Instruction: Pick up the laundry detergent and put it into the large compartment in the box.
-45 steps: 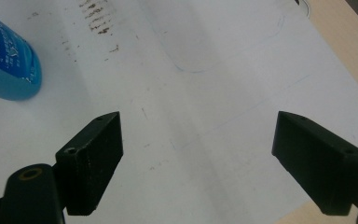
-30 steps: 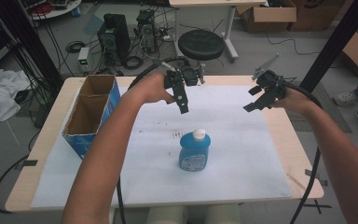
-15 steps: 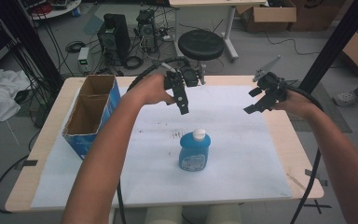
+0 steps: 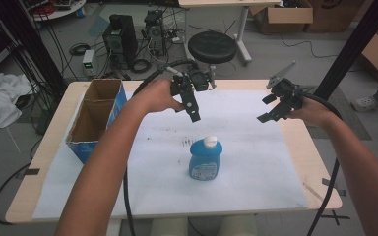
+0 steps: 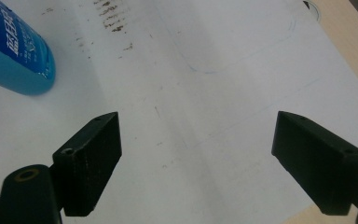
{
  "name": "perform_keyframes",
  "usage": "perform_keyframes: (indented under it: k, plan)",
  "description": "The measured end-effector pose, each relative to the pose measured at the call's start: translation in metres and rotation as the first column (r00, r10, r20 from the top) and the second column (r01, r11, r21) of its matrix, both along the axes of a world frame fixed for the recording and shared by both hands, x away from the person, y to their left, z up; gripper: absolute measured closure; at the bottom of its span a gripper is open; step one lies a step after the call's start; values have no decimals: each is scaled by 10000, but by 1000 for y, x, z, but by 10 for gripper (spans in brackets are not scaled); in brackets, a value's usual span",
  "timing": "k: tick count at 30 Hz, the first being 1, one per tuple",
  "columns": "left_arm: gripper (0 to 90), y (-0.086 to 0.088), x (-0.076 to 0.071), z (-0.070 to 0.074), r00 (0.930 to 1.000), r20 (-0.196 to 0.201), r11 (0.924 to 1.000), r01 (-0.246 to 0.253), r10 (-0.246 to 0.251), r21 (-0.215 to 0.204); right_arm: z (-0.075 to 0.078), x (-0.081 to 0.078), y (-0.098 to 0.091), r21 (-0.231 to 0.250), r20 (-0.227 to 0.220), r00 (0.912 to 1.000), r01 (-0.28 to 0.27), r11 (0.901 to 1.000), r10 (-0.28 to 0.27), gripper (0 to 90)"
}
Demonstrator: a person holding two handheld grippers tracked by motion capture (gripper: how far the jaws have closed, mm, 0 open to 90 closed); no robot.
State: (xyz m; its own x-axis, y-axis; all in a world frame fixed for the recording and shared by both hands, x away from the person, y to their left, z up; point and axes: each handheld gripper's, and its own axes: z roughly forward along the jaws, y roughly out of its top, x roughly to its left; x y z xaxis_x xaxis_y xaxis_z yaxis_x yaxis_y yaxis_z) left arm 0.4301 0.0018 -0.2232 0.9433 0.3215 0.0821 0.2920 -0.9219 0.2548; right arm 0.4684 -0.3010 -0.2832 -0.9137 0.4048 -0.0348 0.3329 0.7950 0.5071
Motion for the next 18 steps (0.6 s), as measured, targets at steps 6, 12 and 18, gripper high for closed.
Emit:
perform_keyframes:
  k: [6, 12, 18]
  plan:
    - [216, 1, -8, 6, 9998, -9, 9998, 204, -204, -85, -3, -4, -3, -85, 20, 10000, 19, 10000, -19, 156]
    - [213, 0, -19, 14, 9991, 52, 9988, 422, -421, -233, -1, -5, -4, 6, 61, 10000, 18, 10000, -18, 157]
    - [213, -5, -31, 19, 9972, -15, 9967, 744, -744, -322, -2, -6, -5, -37, 100, 10000, 3, 10000, -2, 162]
